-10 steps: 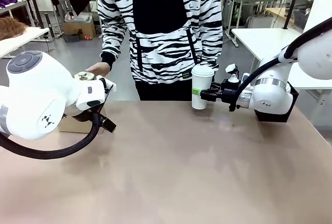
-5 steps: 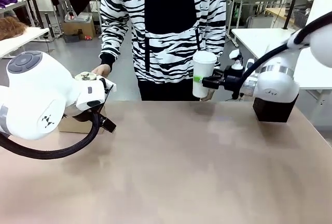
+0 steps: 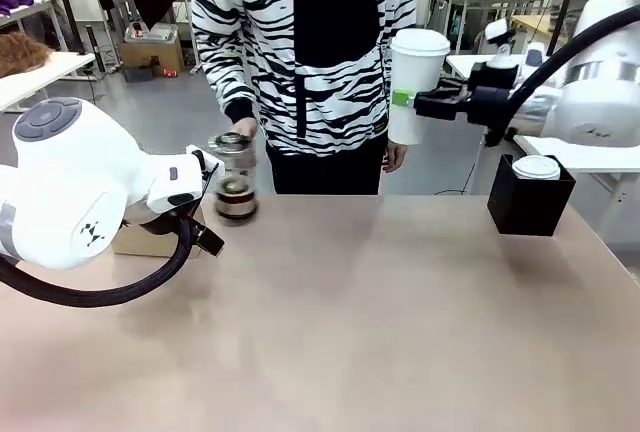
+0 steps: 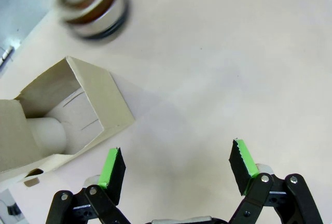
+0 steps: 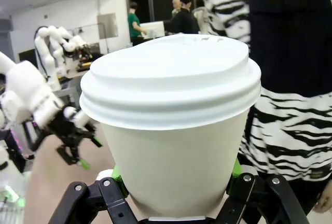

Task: Pour a drink into a cup and package it in a carrier.
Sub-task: When a person places the Paper Cup Lid on the 600 ml Paper Cup , lift the 600 ml Paper Cup, then position the Cup Carrier in the center of the table.

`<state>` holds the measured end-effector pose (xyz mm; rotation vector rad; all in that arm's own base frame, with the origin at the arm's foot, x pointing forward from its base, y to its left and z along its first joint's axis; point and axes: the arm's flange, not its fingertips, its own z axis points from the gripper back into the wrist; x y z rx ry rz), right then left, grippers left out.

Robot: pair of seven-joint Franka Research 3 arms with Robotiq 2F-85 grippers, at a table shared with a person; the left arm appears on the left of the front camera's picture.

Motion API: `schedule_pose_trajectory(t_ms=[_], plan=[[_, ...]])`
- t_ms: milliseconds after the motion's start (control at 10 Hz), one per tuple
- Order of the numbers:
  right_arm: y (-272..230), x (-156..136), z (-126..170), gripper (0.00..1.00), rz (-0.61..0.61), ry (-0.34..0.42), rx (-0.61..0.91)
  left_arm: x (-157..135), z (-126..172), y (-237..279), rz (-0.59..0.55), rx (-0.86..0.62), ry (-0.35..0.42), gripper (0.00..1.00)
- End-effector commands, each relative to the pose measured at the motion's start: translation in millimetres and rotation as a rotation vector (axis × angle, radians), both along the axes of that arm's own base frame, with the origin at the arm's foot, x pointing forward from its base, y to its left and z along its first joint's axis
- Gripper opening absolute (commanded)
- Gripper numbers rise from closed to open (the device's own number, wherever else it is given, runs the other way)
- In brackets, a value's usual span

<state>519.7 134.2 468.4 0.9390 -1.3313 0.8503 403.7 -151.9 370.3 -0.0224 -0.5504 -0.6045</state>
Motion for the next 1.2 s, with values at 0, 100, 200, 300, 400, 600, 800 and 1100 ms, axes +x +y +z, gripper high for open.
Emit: schedule_pose_trajectory(t_ms=[0, 100, 200, 300, 400, 600, 800, 1100], plan=[[-8, -46, 35, 0.80, 0.035, 0.083, 0.013, 0, 0, 0, 0.000, -0.002, 0.001, 1.00], [-11, -62, 49, 0.80, 0.057, 0.108, 0.015, 0, 0, 0, 0.000, -0.002, 0.001, 1.00], [-10, -76, 61, 0.80, 0.062, 0.126, 0.009, 0, 0, 0, 0.000, -0.002, 0.001, 1.00], [-9, -83, 68, 0.80, 0.080, 0.151, 0.018, 0, 0, 0, 0.000, -0.002, 0.001, 1.00], [-15, -81, 67, 0.80, 0.129, 0.186, 0.018, 0, 0, 0, 0.000, -0.002, 0.001, 1.00], [-6, -78, 62, 0.80, 0.055, 0.105, 0.013, 0, 0, 0, 0.000, -0.002, 0.001, 1.00], [-6, -78, 62, 0.80, 0.055, 0.105, 0.013, 0, 0, 0, 0.000, -0.002, 0.001, 1.00], [-6, -78, 62, 0.80, 0.055, 0.105, 0.013, 0, 0, 0, 0.000, -0.002, 0.001, 1.00]])
